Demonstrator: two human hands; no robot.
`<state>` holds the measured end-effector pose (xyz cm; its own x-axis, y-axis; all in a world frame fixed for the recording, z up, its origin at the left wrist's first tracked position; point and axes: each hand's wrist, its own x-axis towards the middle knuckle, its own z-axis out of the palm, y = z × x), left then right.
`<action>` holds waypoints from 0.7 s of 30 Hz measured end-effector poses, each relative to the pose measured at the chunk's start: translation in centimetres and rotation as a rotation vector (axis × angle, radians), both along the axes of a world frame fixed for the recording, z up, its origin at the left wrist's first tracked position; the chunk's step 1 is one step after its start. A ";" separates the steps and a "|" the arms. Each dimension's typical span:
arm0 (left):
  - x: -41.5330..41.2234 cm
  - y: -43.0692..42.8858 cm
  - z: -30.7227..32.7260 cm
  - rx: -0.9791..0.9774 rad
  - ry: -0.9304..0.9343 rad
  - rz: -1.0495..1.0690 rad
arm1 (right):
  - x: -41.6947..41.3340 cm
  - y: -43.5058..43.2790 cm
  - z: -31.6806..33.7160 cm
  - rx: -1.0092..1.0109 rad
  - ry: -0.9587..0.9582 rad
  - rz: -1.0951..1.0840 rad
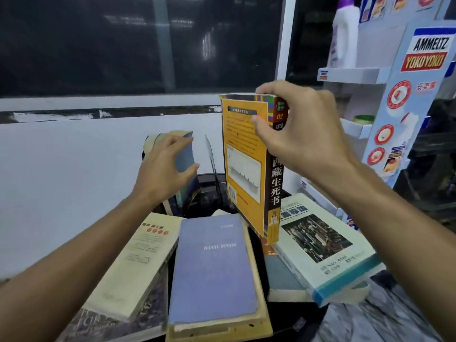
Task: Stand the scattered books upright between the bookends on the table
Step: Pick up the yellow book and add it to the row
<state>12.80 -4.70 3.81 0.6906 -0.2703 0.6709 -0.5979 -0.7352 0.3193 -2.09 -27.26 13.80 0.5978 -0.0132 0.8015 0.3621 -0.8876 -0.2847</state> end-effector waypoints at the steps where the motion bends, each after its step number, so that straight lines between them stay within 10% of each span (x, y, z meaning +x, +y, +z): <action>1: 0.4 0.6 0.3 0.028 -0.013 0.013 | 0.4 0.6 0.2 -0.005 -0.004 0.011; 21: 4.9 4.8 0.4 0.268 0.013 0.144 | 11.4 7.6 -1.9 0.013 0.034 0.060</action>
